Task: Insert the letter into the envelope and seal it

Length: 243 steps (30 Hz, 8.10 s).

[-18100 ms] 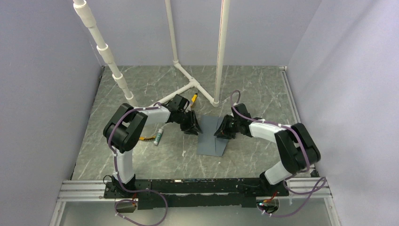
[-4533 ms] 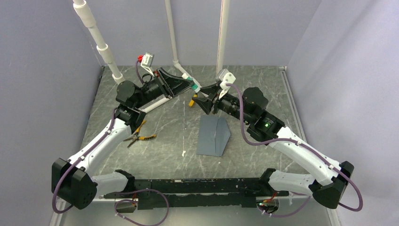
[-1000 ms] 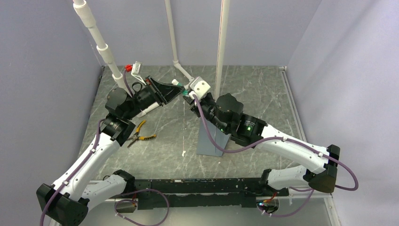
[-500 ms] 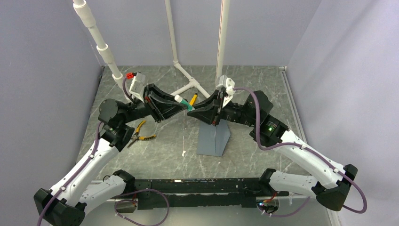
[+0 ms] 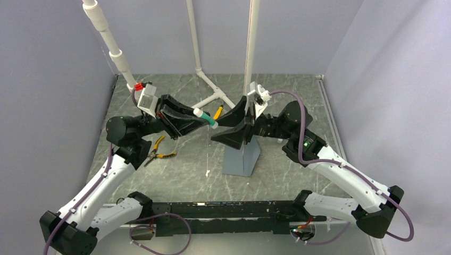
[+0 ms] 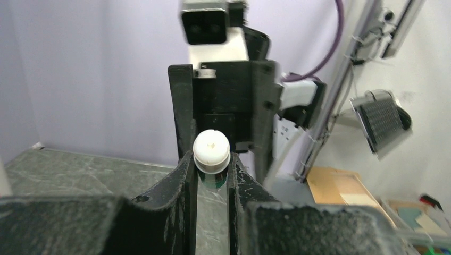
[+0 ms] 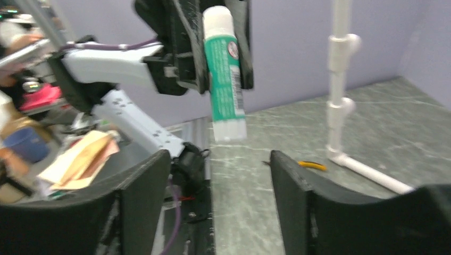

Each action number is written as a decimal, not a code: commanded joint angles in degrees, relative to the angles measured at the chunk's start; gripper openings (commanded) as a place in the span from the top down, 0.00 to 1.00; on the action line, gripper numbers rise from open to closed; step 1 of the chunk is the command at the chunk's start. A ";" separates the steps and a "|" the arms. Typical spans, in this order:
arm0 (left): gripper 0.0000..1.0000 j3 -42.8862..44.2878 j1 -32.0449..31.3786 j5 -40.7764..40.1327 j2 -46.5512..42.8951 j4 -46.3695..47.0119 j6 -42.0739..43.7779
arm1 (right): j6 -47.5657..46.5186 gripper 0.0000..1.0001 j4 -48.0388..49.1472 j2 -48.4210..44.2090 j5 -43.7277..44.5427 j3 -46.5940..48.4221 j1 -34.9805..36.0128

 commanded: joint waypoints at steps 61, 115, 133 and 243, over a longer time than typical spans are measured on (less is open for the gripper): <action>0.98 7.38 0.44 -14.47 4.27 -4.90 -37.53 | -46.42 0.63 35.74 7.94 23.69 -2.57 9.89; 0.69 14.40 2.19 9.46 11.95 -5.77 -43.10 | -37.15 0.98 6.72 -3.87 17.62 1.36 4.83; 0.97 11.02 1.75 3.41 14.48 14.76 -56.86 | -31.29 0.37 39.82 3.48 11.21 -5.73 4.62; 0.98 8.80 -10.99 -25.23 56.07 -45.57 -2.49 | -4.10 1.00 -28.10 28.31 43.31 -10.95 -3.32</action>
